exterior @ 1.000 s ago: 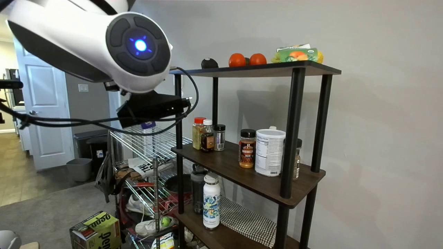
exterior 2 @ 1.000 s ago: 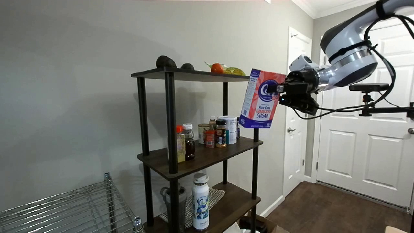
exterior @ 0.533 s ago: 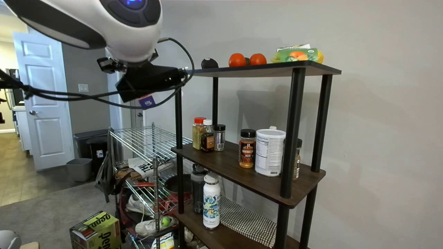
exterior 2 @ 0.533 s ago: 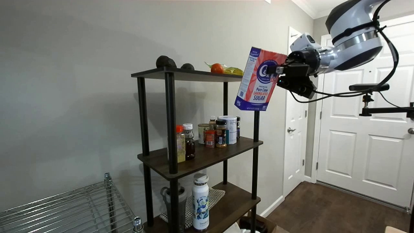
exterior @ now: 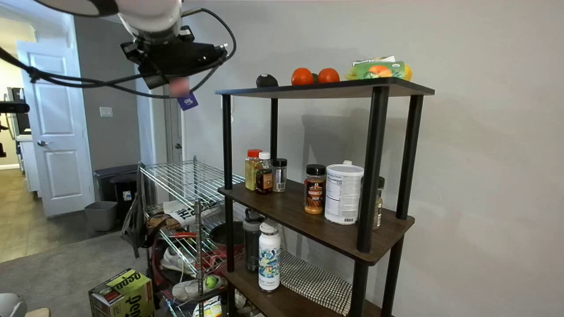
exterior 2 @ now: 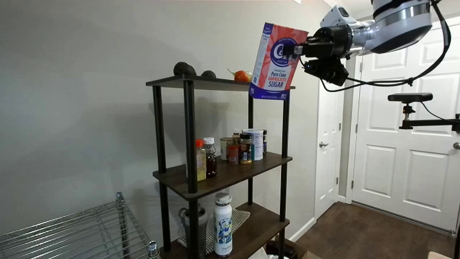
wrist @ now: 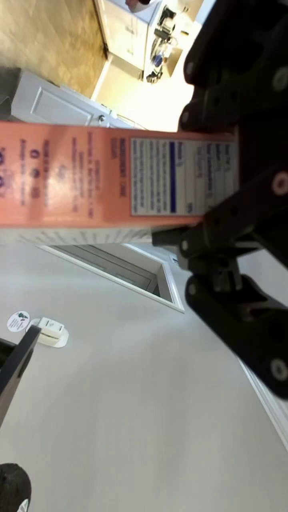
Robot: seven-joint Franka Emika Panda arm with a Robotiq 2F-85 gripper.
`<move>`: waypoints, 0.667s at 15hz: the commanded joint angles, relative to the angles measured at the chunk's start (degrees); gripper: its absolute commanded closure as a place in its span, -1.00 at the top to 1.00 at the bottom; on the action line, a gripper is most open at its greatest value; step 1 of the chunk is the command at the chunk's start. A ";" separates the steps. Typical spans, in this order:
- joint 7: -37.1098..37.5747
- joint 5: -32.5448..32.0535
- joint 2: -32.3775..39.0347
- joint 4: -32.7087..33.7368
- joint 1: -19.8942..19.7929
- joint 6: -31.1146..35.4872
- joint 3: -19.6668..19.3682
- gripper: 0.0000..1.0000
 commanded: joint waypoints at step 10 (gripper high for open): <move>11.14 4.00 -2.71 7.89 3.83 27.45 10.71 -0.71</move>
